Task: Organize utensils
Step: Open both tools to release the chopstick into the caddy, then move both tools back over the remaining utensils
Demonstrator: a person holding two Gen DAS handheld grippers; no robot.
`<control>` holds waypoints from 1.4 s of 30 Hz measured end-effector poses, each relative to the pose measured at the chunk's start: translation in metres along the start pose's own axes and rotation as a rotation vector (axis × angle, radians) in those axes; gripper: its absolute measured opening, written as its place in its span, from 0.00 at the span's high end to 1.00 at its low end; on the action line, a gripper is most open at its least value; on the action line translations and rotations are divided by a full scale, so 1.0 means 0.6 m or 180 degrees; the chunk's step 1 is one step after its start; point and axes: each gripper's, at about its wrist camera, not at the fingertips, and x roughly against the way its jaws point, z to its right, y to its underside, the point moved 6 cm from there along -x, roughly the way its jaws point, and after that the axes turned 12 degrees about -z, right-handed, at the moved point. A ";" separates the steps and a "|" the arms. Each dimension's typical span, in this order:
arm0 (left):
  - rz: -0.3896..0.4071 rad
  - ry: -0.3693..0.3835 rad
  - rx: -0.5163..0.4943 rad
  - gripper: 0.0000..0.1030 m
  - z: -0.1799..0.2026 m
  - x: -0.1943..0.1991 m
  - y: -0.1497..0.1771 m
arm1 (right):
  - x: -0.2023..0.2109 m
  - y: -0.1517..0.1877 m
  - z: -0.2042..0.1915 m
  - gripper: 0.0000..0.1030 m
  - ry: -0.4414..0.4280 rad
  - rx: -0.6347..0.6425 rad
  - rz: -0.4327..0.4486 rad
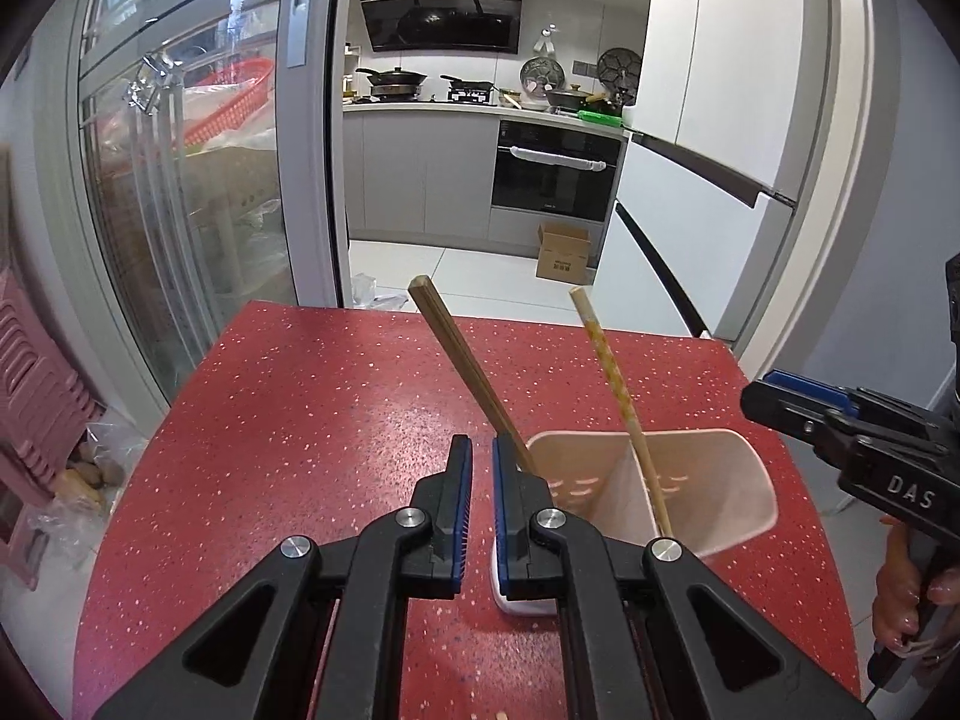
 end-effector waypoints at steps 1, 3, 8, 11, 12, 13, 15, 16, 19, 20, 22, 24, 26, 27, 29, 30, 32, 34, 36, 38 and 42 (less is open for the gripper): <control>0.0017 0.0000 -0.0003 0.67 0.002 0.006 0.003 | 0.009 0.005 -0.003 0.61 -0.0012 0.0009 0.0017; 0.0061 -0.0006 -0.0005 0.67 0.004 0.024 0.011 | 0.023 0.013 -0.007 0.58 -0.0012 0.0005 0.0034; 0.0199 0.0034 0.0043 0.53 0.006 0.077 0.047 | 0.058 0.058 -0.023 0.49 -0.0091 -0.0048 -0.0021; 0.0334 0.0058 0.0177 0.00 -0.001 0.108 0.080 | 0.070 0.097 -0.031 0.44 -0.0181 -0.0104 -0.0116; 0.0372 0.0094 0.0182 0.00 -0.001 0.119 0.096 | 0.071 0.114 -0.034 0.44 -0.0195 -0.0122 -0.0175; 0.0345 0.0095 0.0178 0.00 -0.001 0.123 0.109 | 0.071 0.126 -0.036 0.44 -0.0197 -0.0137 -0.0231; 0.0256 0.0062 0.0217 0.00 -0.006 0.125 0.146 | 0.068 0.163 -0.041 0.44 -0.0237 -0.0183 -0.0375; 0.0215 0.0059 0.0240 0.00 -0.008 0.124 0.161 | 0.065 0.183 -0.044 0.44 -0.0259 -0.0211 -0.0459; -0.0043 -0.0028 0.0273 0.00 -0.017 0.106 0.221 | 0.053 0.241 -0.048 0.43 -0.0257 -0.0301 -0.0674; -0.0150 -0.0072 0.0255 0.00 -0.019 0.096 0.248 | 0.047 0.262 -0.048 0.43 -0.0240 -0.0332 -0.0760; -0.0295 -0.0145 0.0235 0.00 -0.022 0.083 0.284 | 0.035 0.301 -0.046 0.43 -0.0195 -0.0394 -0.0915; -0.0487 -0.0240 0.0228 0.00 -0.025 0.063 0.324 | 0.019 0.349 -0.045 0.43 -0.0120 -0.0463 -0.1112; -0.0641 -0.0251 0.0223 0.00 -0.028 0.044 0.354 | 0.008 0.382 -0.044 0.43 -0.0076 -0.0520 -0.1241; -0.0734 -0.0274 0.0219 0.00 -0.026 0.031 0.374 | 0.003 0.394 -0.044 0.43 -0.0059 -0.0546 -0.1289; -0.0879 -0.0312 0.0210 0.00 -0.027 0.010 0.399 | -0.003 0.417 -0.045 0.44 -0.0018 -0.0595 -0.1359; -0.0923 -0.0325 0.0209 0.00 -0.027 0.004 0.405 | -0.004 0.426 -0.047 0.43 -0.0013 -0.0605 -0.1374; -0.1011 -0.0335 0.0224 0.00 -0.028 -0.009 0.416 | -0.003 0.437 -0.051 0.43 0.0003 -0.0580 -0.1376; -0.1050 -0.0328 0.0231 0.00 -0.029 -0.018 0.422 | -0.003 0.439 -0.055 0.43 0.0058 -0.0535 -0.1369; -0.1082 -0.0372 0.0234 0.00 -0.032 -0.025 0.426 | -0.005 0.439 -0.060 0.44 0.0089 -0.0509 -0.1378; -0.1093 -0.0377 0.0264 0.00 -0.036 -0.030 0.427 | -0.005 0.439 -0.067 0.44 0.0103 -0.0496 -0.1386; -0.1106 -0.0367 0.0275 0.00 -0.041 -0.036 0.425 | -0.005 0.444 -0.071 0.44 0.0137 -0.0469 -0.1401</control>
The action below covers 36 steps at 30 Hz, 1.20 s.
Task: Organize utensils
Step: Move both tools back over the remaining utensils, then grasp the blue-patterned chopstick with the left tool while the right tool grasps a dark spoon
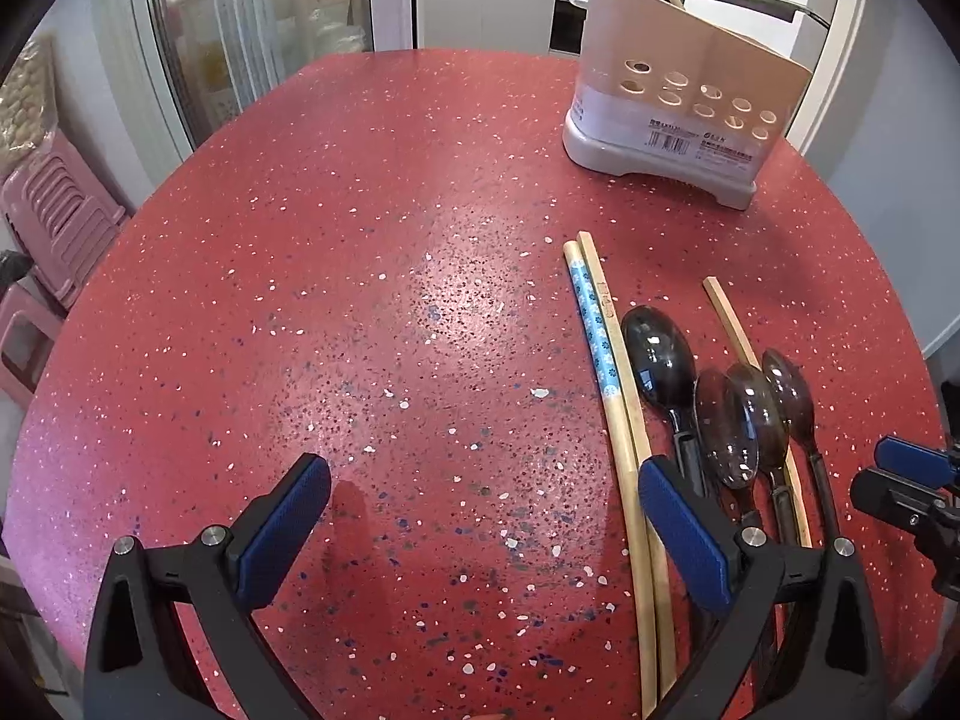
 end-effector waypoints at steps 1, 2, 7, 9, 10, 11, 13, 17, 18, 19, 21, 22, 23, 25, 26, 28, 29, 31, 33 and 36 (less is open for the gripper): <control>-0.0007 -0.0004 -0.0009 0.00 0.000 -0.003 0.000 | -0.001 0.000 0.000 0.43 0.0000 -0.0003 -0.0003; -0.0017 -0.0005 -0.0020 0.00 0.001 -0.005 0.001 | -0.002 -0.002 -0.001 0.44 0.0001 -0.0006 -0.0004; -0.0029 0.0011 -0.0024 0.00 0.005 -0.012 -0.003 | -0.003 0.001 -0.002 0.43 0.0015 -0.0005 -0.0008; -0.0028 0.0014 -0.0015 0.00 0.003 -0.013 -0.004 | -0.006 0.001 -0.001 0.44 0.0026 -0.0005 -0.0019; -0.0030 0.0014 -0.0010 0.00 0.000 -0.014 -0.005 | -0.008 0.000 -0.001 0.44 0.0036 0.0000 -0.0028; -0.0032 0.0019 -0.0007 0.00 -0.001 -0.014 -0.005 | -0.011 0.000 -0.003 0.43 0.0057 0.0011 -0.0039; -0.0035 -0.0003 0.0000 0.00 -0.005 -0.015 -0.006 | -0.017 -0.001 -0.005 0.44 0.0096 0.0028 -0.0058; -0.0076 -0.0082 0.0022 0.00 -0.012 -0.023 -0.007 | -0.028 -0.005 -0.013 0.44 0.0244 0.0087 -0.0124; -0.0062 -0.0085 0.0025 0.00 -0.014 -0.022 -0.008 | -0.032 -0.006 -0.015 0.44 0.0283 0.0104 -0.0143; -0.0070 -0.0097 0.0026 0.00 -0.015 -0.023 -0.010 | -0.035 -0.008 -0.018 0.44 0.0331 0.0132 -0.0164; -0.0087 -0.0102 0.0048 0.00 -0.016 -0.025 -0.015 | -0.038 -0.012 -0.022 0.44 0.0431 0.0186 -0.0195; -0.0095 -0.0112 0.0056 0.00 -0.017 -0.026 -0.018 | -0.040 -0.015 -0.024 0.44 0.0471 0.0213 -0.0214; -0.0105 -0.0123 0.0067 0.00 -0.017 -0.028 -0.023 | -0.042 -0.018 -0.026 0.44 0.0518 0.0242 -0.0238; -0.0127 -0.0124 0.0067 0.00 -0.017 -0.030 -0.029 | -0.047 -0.023 -0.029 0.44 0.0594 0.0289 -0.0290; -0.0153 -0.0110 0.0059 0.00 -0.016 -0.032 -0.033 | -0.049 -0.026 -0.030 0.44 0.0628 0.0309 -0.0330; -0.0225 -0.0095 0.0046 0.00 -0.013 -0.035 -0.042 | -0.051 -0.032 -0.031 0.46 0.0649 0.0334 -0.0414; -0.0259 -0.0099 0.0036 0.00 -0.012 -0.037 -0.046 | -0.053 -0.036 -0.032 0.47 0.0648 0.0345 -0.0469; -0.0312 -0.0065 -0.0016 0.00 -0.006 -0.039 -0.053 | -0.056 -0.042 -0.033 0.48 0.0656 0.0368 -0.0584; -0.0322 -0.0034 -0.0145 0.00 0.006 -0.037 -0.059 | -0.061 -0.052 -0.034 0.49 0.0665 0.0409 -0.0722; -0.0394 0.0019 -0.0323 0.05 0.024 -0.037 -0.071 | -0.064 -0.062 -0.038 0.56 0.0649 0.0480 -0.0854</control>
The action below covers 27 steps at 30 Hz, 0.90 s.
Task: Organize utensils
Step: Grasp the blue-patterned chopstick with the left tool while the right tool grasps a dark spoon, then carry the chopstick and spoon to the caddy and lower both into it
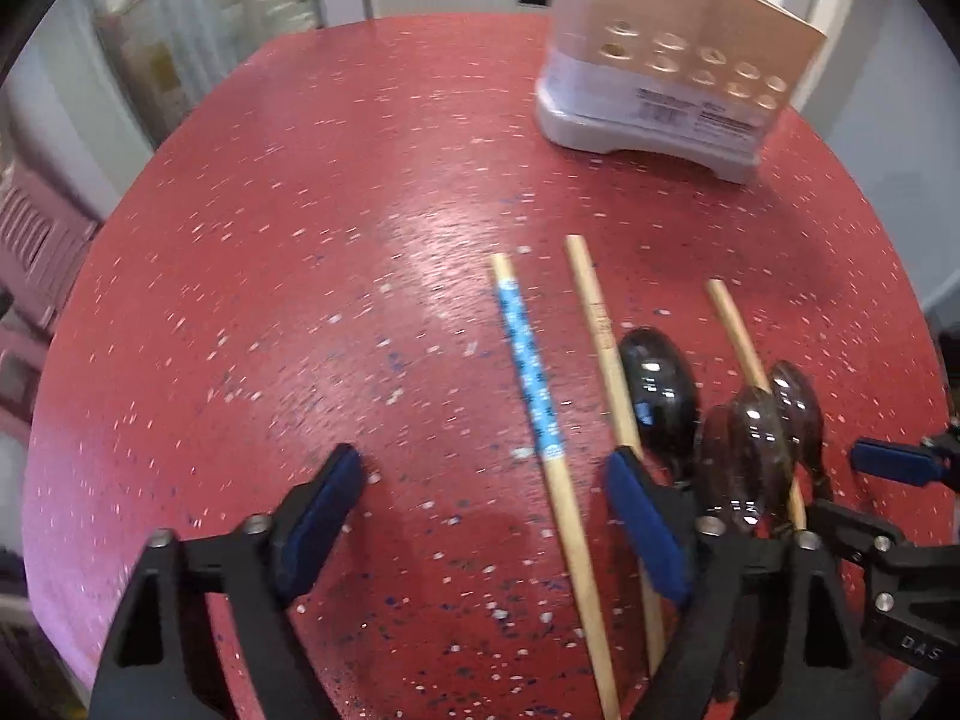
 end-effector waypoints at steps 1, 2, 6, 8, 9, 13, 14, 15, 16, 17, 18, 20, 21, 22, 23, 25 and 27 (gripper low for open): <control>-0.0021 0.0008 -0.0053 0.11 0.006 0.001 -0.005 | 0.001 -0.003 -0.002 0.61 -0.0005 0.0027 -0.0022; -0.0047 0.0019 -0.0118 0.14 0.011 0.002 -0.010 | 0.001 -0.006 -0.002 0.72 0.0005 0.0055 -0.0030; -0.0116 0.0038 -0.0253 0.35 0.029 0.005 -0.030 | 0.003 -0.009 0.002 0.87 -0.0056 0.0109 0.0010; -0.0165 0.0026 -0.0286 0.35 0.036 0.004 -0.035 | 0.004 -0.006 0.007 0.88 -0.0104 0.0103 0.0052; -0.0198 0.0024 -0.0297 0.35 0.037 0.003 -0.038 | 0.004 -0.006 0.010 0.88 -0.0152 0.0098 0.0077; -0.0341 0.0031 -0.0310 0.35 0.042 0.001 -0.052 | 0.005 0.003 0.024 0.88 -0.0342 0.0077 0.0164; -0.0361 0.0023 -0.0315 0.35 0.042 -0.001 -0.053 | 0.006 0.006 0.030 0.88 -0.0372 0.0067 0.0187; -0.0374 0.0011 -0.0334 0.35 0.043 -0.002 -0.056 | 0.008 0.009 0.035 0.88 -0.0399 0.0055 0.0211; -0.0377 0.0011 -0.0349 0.35 0.045 -0.001 -0.059 | 0.010 0.012 0.037 0.88 -0.0428 0.0047 0.0233; -0.0376 0.0019 -0.0355 0.35 0.048 -0.002 -0.060 | 0.013 0.014 0.041 0.88 -0.0470 0.0034 0.0262; -0.0373 0.0050 -0.0351 0.45 0.048 -0.002 -0.066 | 0.016 0.020 0.043 0.88 -0.0500 0.0025 0.0286; -0.0351 0.0065 -0.0357 0.64 0.049 -0.004 -0.072 | 0.021 0.023 0.052 0.88 -0.0537 0.0020 0.0332; -0.0344 0.0100 -0.0342 0.65 0.049 -0.004 -0.072 | 0.023 0.026 0.058 0.88 -0.0557 0.0016 0.0357; -0.0326 0.0124 -0.0328 0.66 0.048 -0.002 -0.072 | 0.025 0.034 0.066 0.88 -0.0580 0.0016 0.0379; -0.0287 0.0155 -0.0288 0.66 0.042 0.000 -0.064 | 0.026 0.037 0.068 0.88 -0.0596 0.0011 0.0395; -0.0196 0.0199 -0.0211 0.66 0.037 0.005 -0.055 | 0.030 0.039 0.073 0.88 -0.0656 -0.0002 0.0452; -0.0050 0.0291 -0.0135 0.66 0.035 0.016 -0.033 | 0.035 0.047 0.082 0.88 -0.0721 -0.0023 0.0507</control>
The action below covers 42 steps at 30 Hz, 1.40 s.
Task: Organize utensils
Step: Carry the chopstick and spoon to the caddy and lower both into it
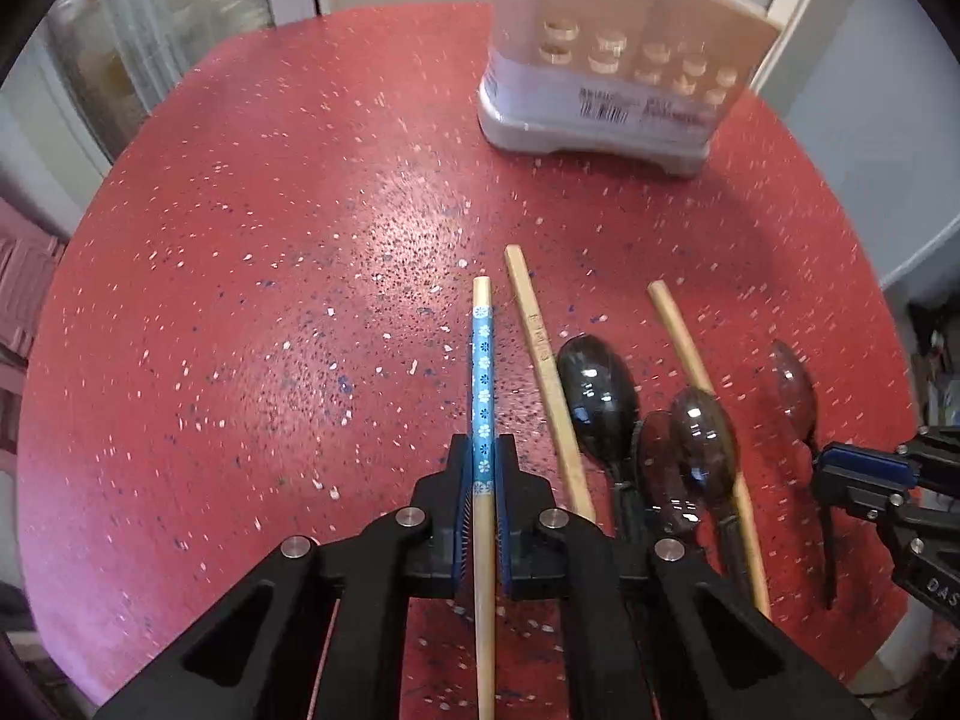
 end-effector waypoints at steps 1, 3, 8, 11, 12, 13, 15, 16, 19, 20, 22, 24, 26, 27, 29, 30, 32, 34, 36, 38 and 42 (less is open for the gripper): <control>0.0096 0.0053 0.0036 0.66 0.002 0.009 0.004 | 0.008 0.005 -0.008 0.88 -0.0032 -0.0012 0.0031; 0.0244 0.0104 0.0090 0.66 0.003 0.025 0.012 | 0.021 0.010 -0.009 0.88 -0.0110 -0.0037 0.0109; 0.0611 0.0202 0.0194 0.66 0.009 0.077 0.025 | 0.063 0.019 -0.018 0.88 -0.0241 -0.0034 0.0373; 0.0790 0.0347 0.0277 0.66 0.003 0.112 0.028 | 0.090 0.019 -0.016 0.88 -0.0324 -0.0018 0.0562; 0.0831 0.0377 0.0293 0.66 0.006 0.120 0.030 | 0.100 0.021 -0.017 0.88 -0.0348 -0.0010 0.0612; 0.0872 0.0398 0.0305 0.66 0.008 0.129 0.028 | 0.110 0.022 -0.016 0.88 -0.0376 -0.0004 0.0668; 0.0992 0.0423 0.0313 0.66 0.009 0.153 0.025 | 0.125 0.017 -0.020 0.88 -0.0416 0.0013 0.0772; 0.1023 0.0432 0.0315 0.66 0.009 0.161 0.026 | 0.133 0.013 -0.020 0.88 -0.0425 0.0020 0.0813; 0.1174 0.0486 0.0320 0.66 0.011 0.196 0.018 | 0.153 0.000 -0.022 0.88 -0.0430 0.0030 0.0906; 0.1204 0.0496 0.0320 0.66 0.009 0.203 0.020 | 0.160 -0.005 -0.023 0.88 -0.0435 0.0031 0.0941; 0.1294 0.0531 0.0318 0.66 0.007 0.225 0.009 | 0.178 -0.015 -0.024 0.88 -0.0435 0.0033 0.1004; 0.1384 0.0565 0.0298 0.66 0.008 0.250 -0.006 | 0.179 -0.037 -0.028 0.88 -0.0458 0.0034 0.1042; 0.1468 0.0575 0.0269 0.66 0.012 0.268 -0.015 | 0.189 -0.054 -0.033 0.88 -0.0472 0.0041 0.1089; 0.1516 0.0579 0.0255 0.66 0.013 0.279 -0.020 | 0.196 -0.060 -0.033 0.88 -0.0472 0.0044 0.1115; 0.1582 0.0602 0.0237 0.66 0.018 0.296 -0.030 | 0.208 -0.073 -0.034 0.88 -0.0467 0.0052 0.1173; 0.1622 0.0619 0.0227 0.66 0.020 0.306 -0.036 | 0.211 -0.078 -0.032 0.88 -0.0461 0.0058 0.1204; 0.1682 0.0643 0.0206 0.66 0.024 0.323 -0.048 | 0.219 -0.089 -0.032 0.88 -0.0444 0.0065 0.1258; 0.1744 0.0644 0.0181 0.66 0.025 0.341 -0.072 | 0.231 -0.108 -0.028 0.88 -0.0429 0.0063 0.1297; 0.1812 0.0638 0.0150 0.66 0.029 0.361 -0.095 | 0.242 -0.130 -0.026 0.88 -0.0437 0.0069 0.1329; 0.1893 0.0640 0.0129 0.66 0.031 0.378 -0.116 | 0.254 -0.151 -0.025 0.88 -0.0435 0.0082 0.1357; 0.2034 0.0650 0.0094 0.66 0.035 0.416 -0.152 | 0.275 -0.192 -0.022 0.88 -0.0401 0.0111 0.1421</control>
